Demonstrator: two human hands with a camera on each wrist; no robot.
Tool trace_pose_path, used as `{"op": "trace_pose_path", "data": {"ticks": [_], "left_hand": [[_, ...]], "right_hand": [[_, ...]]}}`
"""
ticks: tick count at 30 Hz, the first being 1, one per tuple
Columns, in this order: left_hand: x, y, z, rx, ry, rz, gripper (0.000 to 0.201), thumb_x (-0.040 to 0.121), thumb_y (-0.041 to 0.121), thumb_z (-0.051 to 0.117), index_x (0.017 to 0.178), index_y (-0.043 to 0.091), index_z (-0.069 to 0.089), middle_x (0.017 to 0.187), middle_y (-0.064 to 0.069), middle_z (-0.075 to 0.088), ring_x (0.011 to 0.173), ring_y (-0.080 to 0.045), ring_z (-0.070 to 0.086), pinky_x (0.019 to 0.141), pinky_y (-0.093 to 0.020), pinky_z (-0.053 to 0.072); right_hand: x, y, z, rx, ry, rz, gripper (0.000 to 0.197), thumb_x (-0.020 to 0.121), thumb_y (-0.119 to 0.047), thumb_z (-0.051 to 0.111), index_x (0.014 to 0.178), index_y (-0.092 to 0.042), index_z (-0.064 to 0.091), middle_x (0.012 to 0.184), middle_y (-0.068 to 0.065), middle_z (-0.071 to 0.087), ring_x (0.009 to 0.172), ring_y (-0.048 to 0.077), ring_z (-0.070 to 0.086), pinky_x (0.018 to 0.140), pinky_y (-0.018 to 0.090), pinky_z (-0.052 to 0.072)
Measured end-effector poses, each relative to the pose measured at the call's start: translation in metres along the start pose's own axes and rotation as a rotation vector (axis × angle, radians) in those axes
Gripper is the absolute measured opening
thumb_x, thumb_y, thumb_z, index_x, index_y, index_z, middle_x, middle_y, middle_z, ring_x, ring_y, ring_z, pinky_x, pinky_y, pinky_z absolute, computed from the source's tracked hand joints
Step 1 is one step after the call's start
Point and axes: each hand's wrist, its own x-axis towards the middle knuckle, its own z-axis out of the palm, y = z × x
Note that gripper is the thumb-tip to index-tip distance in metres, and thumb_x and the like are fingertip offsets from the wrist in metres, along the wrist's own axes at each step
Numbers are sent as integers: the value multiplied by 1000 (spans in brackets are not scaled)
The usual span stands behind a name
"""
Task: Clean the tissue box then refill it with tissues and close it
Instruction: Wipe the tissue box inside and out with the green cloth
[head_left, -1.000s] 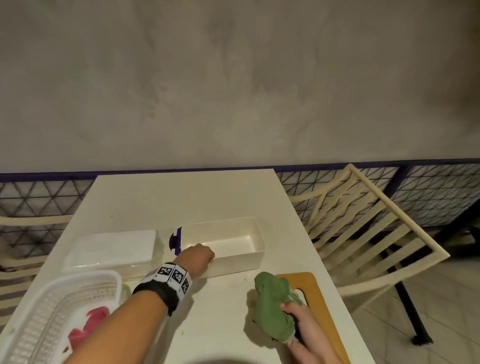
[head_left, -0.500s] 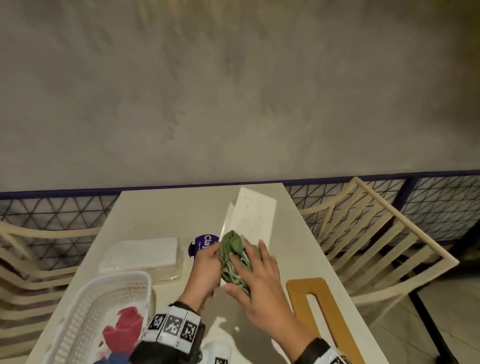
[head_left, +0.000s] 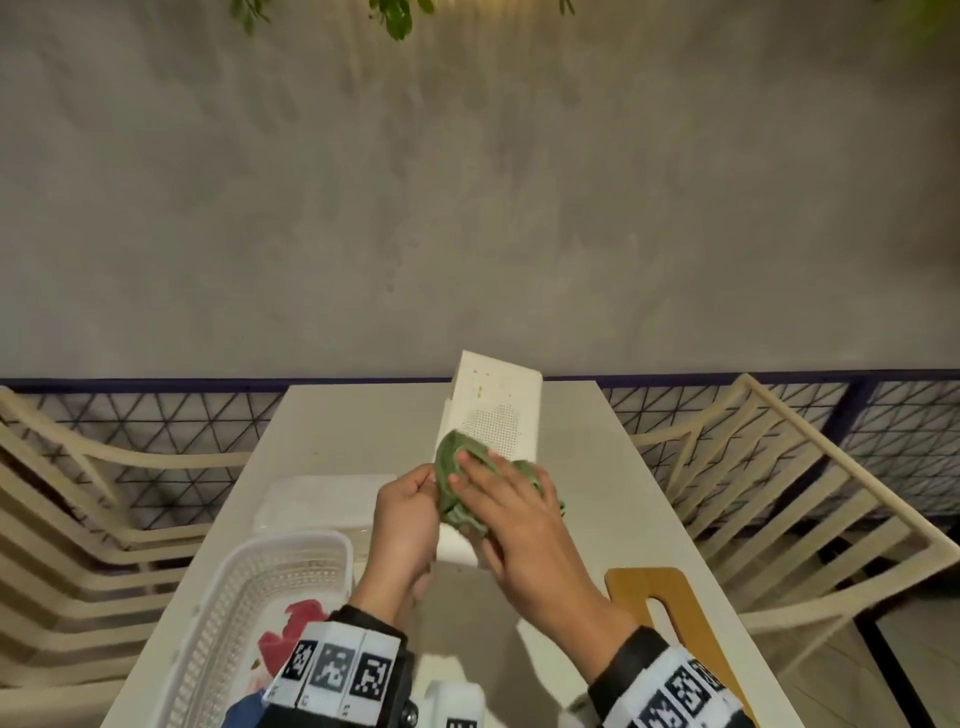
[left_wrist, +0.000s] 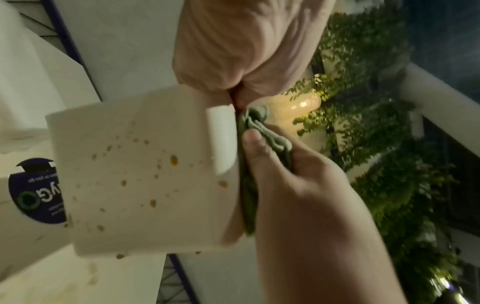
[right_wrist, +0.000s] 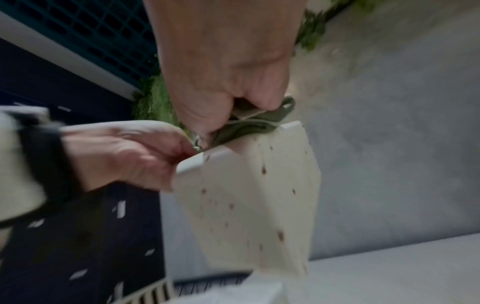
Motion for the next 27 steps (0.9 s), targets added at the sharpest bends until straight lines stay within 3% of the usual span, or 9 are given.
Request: {"op": "trace_pose_path", "data": {"ticks": [2,4,7,10,12,18,20,23,27], "left_hand": [[2,3,-6,-16,13,6,30,94,9,44,75,2,66,81,-18,64,77,-23,56,77,-38,44],[0,4,-6,-8,26,15,27,92,15,44,79,-3,60,81,-16,60,79,-23,52,76,-37,42],[-1,12,0,-67,15,6,22,92,6,45,84,1,65,76,-13,63,72,-20,57,65,-30,47],[-1,13,-1,-61,-20,16,24,90,16,48,81,1,64,78,-14,62,75,-23,55,73,-38,45],[-1,12,-1,-17,-5,36,30,88,24,48,81,-4,58,80,-14,57,78,-24,47,74,-38,39],[5,31,-7,-14,-29,71,30,95,11,43,75,5,65,78,-15,62,74,-20,54,70,-32,45],[6,31,-8,-10,-26,45,30,95,10,43,74,2,64,77,-15,61,72,-21,54,69,-32,44],[9,34,-11,-92,-47,-28,31,94,8,44,68,9,62,64,-8,60,56,-17,55,60,-27,45],[12,32,-15,-73,6,-16,24,94,14,46,77,11,63,79,-10,50,79,-22,42,75,-34,38]], "right_hand": [[-11,2,-3,57,-15,-106,39,87,-28,48,126,-27,52,136,-6,54,128,18,41,103,38,23],[-4,4,-5,80,38,-82,35,86,-27,48,119,-24,60,130,-5,59,123,17,45,98,36,28],[15,-8,-3,27,86,-83,36,83,-31,51,115,-20,63,126,-2,62,118,18,46,97,36,28],[12,4,-13,24,43,-163,40,81,-36,56,119,-22,57,132,0,57,121,20,45,96,37,32],[18,11,-22,23,56,-81,37,85,-38,54,119,-23,57,138,1,51,124,23,44,95,38,36],[14,14,-25,138,21,-203,36,96,-41,37,118,-24,60,134,-4,55,127,16,44,98,40,32],[19,15,-28,167,39,-153,36,95,-42,42,111,-21,66,127,-3,61,122,16,47,93,43,33],[18,5,-20,150,-42,-344,26,93,-31,48,107,-21,66,123,-4,64,120,17,49,100,38,29],[20,28,-36,187,-73,-364,30,98,-32,39,108,-21,65,124,-5,63,121,15,48,96,39,33]]}}
